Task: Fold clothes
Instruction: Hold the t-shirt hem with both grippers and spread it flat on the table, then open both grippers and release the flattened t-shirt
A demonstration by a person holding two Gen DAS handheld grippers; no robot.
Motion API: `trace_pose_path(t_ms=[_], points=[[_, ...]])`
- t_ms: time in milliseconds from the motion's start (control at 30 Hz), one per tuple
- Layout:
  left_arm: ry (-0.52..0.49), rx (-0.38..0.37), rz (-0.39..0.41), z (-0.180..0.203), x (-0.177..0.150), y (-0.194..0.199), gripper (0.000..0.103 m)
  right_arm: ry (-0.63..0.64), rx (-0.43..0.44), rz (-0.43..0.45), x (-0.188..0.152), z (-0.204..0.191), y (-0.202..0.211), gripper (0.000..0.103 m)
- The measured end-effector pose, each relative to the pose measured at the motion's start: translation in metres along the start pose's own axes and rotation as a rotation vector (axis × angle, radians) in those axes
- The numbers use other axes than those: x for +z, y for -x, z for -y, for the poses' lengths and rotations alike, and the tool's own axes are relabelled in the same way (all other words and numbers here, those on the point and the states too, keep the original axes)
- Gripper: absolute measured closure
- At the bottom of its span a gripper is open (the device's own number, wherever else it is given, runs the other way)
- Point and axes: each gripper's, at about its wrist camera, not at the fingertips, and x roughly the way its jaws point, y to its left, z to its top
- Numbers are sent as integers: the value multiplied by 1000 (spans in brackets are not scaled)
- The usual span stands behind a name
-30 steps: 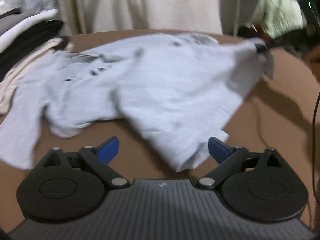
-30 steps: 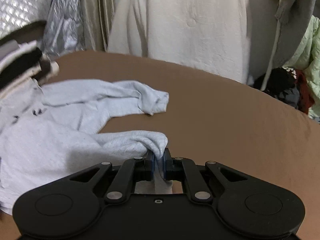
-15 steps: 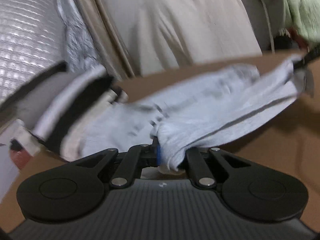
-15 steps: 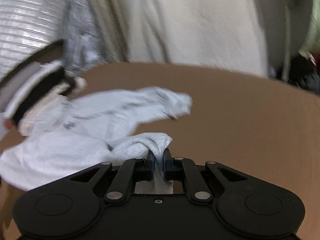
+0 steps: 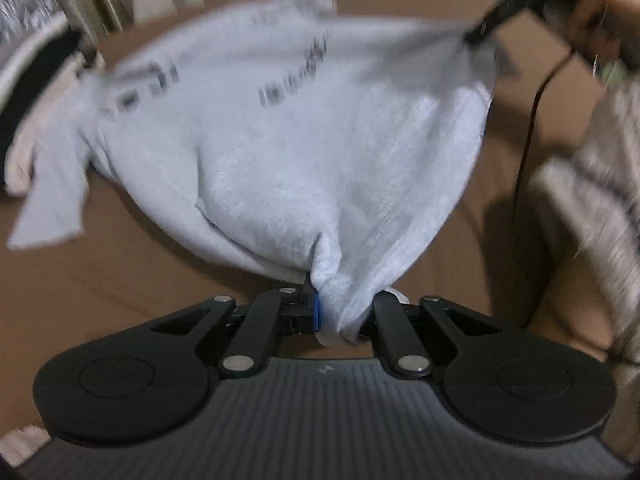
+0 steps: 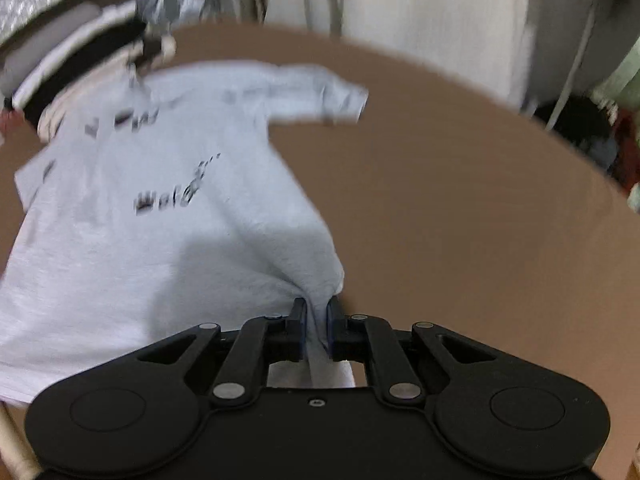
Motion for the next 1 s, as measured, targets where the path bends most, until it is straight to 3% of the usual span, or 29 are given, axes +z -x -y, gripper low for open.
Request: trace_pose_path(t_ms=[100,200,367,500,633,700,867,1000], points=[[-4,-21,6,-3,-5,2,90,-32,6,3,1,7,-2,91],[-1,-52,45,-9,-6,11,85,-63,-41,25,1,14,0,91],[67,-108,91,-33,2,18,66,-141,-25,46,-3,34,-5,91],[136,-54,113,-56,14,19,58,-172,56,92,-3,37,-3,84],[198,13,128,-78,25,19,50,-160,78,114,0,31,-6,58],[201,61,127,-84,31,15,43,-157,54,106,6,31,-13,57],[248,131,111,-107,53,-2,42,-236,78,93,24,42,-37,57],[334,65,200,-120,60,17,42,-269,146,34,24,40,-63,55]])
